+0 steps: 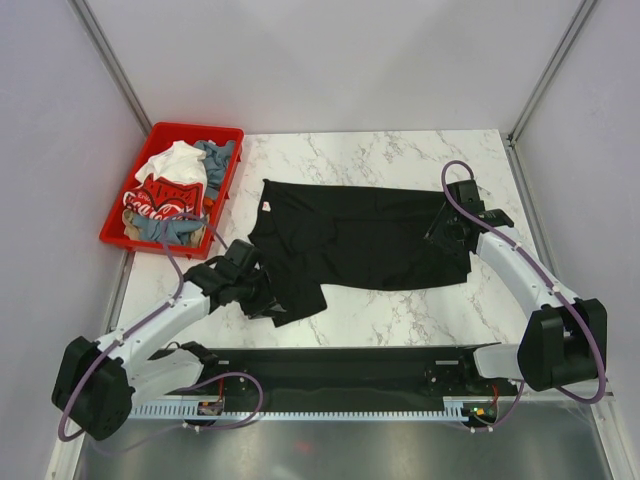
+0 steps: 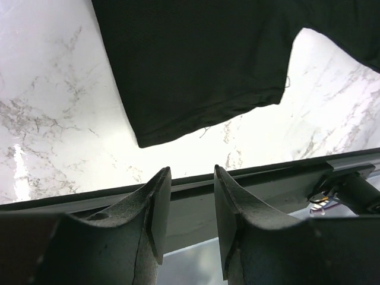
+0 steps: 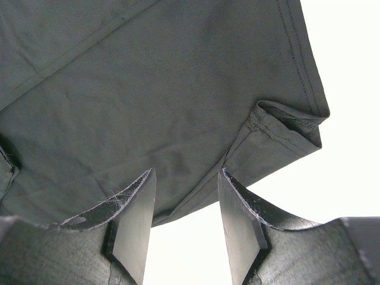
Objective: Fold and stack the t-shirts
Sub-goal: Fold the tshirt
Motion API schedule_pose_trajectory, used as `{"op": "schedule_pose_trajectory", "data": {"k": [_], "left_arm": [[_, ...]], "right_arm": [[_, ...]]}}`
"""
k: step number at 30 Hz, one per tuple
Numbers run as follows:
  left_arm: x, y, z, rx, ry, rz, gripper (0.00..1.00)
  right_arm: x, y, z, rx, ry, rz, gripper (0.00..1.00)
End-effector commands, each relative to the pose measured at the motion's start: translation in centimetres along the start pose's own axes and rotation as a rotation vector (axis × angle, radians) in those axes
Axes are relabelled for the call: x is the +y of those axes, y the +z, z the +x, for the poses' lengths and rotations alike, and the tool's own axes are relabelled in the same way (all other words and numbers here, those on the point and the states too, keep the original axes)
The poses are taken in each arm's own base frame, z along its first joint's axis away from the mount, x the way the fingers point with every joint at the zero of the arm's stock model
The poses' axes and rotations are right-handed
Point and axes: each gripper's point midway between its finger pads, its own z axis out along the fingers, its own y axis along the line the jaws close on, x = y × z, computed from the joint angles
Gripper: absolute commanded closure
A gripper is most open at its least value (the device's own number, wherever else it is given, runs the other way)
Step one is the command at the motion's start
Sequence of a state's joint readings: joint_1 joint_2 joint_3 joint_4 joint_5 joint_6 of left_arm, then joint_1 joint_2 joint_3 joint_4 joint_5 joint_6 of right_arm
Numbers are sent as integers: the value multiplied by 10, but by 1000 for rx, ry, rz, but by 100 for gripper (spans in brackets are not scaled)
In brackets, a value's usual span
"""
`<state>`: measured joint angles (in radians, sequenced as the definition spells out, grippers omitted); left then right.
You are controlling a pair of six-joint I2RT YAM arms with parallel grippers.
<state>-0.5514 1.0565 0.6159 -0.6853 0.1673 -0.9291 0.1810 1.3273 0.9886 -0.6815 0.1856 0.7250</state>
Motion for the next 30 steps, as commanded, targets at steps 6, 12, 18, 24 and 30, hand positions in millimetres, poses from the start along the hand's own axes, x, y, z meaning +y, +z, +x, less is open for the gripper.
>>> {"op": "schedule_pose_trajectory", "data": {"k": [6,12,18,24,30], "left_arm": [[-21,-19,-9,-64,-14,95,57],[-51,-65,-93,-520,111,168,15],[-87,-88,-90,-506,232,307,20],[-35,-30,-65,-323,-10,103,65],[-2,-4,-54,-290,-49,-13,90]], "right_arm": [[-3,-9,-6,-35,-17,-2,46],[-3,-14,-13,-60,-22,-1,46],[2,-12,-14,-49,-15,-8,46],[-1,-15,-15,-66,-15,-2,46],[-5,-15,-15,-73,-22,8,46]]}}
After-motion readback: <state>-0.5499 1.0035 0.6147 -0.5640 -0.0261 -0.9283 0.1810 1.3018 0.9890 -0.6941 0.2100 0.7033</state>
